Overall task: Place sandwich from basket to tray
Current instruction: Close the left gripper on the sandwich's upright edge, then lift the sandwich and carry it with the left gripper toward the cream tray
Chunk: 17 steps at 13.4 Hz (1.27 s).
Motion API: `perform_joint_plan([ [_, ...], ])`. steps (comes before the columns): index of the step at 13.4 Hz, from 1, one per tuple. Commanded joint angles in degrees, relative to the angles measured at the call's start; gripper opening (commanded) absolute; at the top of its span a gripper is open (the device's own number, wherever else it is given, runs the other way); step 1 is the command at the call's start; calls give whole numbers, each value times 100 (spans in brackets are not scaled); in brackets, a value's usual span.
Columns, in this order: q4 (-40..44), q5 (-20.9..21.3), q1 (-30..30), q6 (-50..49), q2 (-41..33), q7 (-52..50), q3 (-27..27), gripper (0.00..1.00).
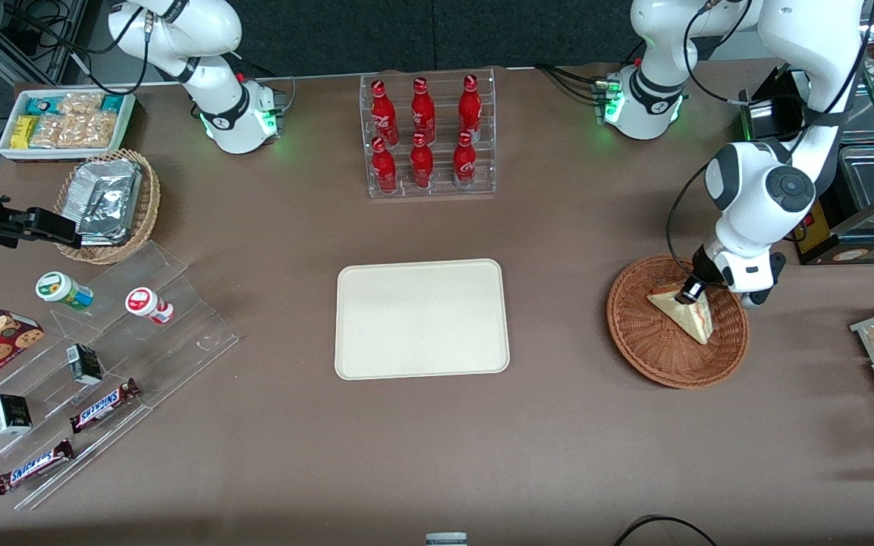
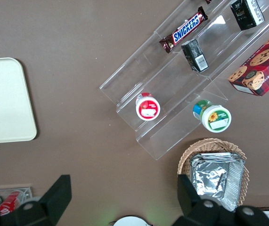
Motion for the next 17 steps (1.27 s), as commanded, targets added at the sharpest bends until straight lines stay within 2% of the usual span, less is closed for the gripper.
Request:
perform_joint_plan([
  [1, 409, 1, -73, -1136, -411, -51, -67, 0],
  [4, 1251, 90, -222, -2982, -641, 308, -330, 0],
  [7, 2183, 90, -555, -4161, -554, 301, -620, 0],
  [12, 2704, 107, -1618, -4385, -334, 257, -674, 0],
  [17, 4117, 221, -2717, -4368, 1061, -32, -674, 0],
])
